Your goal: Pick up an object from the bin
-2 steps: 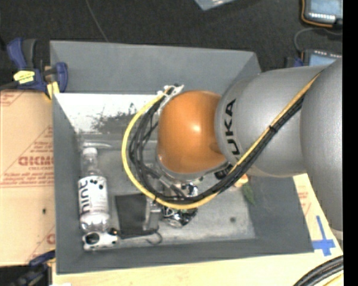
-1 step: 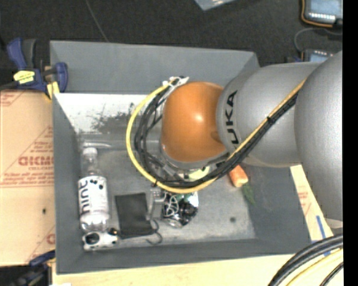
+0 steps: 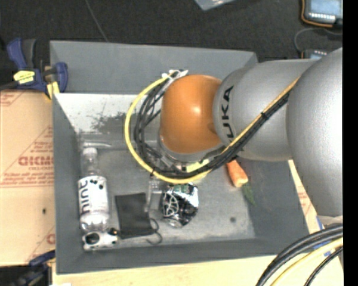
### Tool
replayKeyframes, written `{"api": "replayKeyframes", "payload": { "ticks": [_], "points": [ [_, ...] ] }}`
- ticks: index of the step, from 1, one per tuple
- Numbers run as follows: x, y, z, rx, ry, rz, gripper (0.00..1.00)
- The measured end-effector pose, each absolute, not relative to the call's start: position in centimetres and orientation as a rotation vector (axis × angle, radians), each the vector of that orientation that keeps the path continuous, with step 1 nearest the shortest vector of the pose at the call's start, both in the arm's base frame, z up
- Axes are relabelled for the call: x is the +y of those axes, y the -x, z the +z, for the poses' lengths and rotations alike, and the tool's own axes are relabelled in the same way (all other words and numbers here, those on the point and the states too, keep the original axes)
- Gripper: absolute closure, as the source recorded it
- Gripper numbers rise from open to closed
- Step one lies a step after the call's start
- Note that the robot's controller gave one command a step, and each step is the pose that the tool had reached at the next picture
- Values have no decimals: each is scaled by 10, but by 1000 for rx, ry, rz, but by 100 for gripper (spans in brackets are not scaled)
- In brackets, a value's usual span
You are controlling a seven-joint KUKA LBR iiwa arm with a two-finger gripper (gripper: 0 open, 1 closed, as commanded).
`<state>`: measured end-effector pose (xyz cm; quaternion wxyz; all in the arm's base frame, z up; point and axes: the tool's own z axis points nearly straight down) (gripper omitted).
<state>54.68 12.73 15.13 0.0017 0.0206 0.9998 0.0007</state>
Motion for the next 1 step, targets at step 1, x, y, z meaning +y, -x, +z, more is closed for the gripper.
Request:
{"api": "replayKeyframes", "payload": {
  "ticks": [1],
  "points": [
    [93, -570, 119, 3134, -58, 6, 0]
  ]
}}
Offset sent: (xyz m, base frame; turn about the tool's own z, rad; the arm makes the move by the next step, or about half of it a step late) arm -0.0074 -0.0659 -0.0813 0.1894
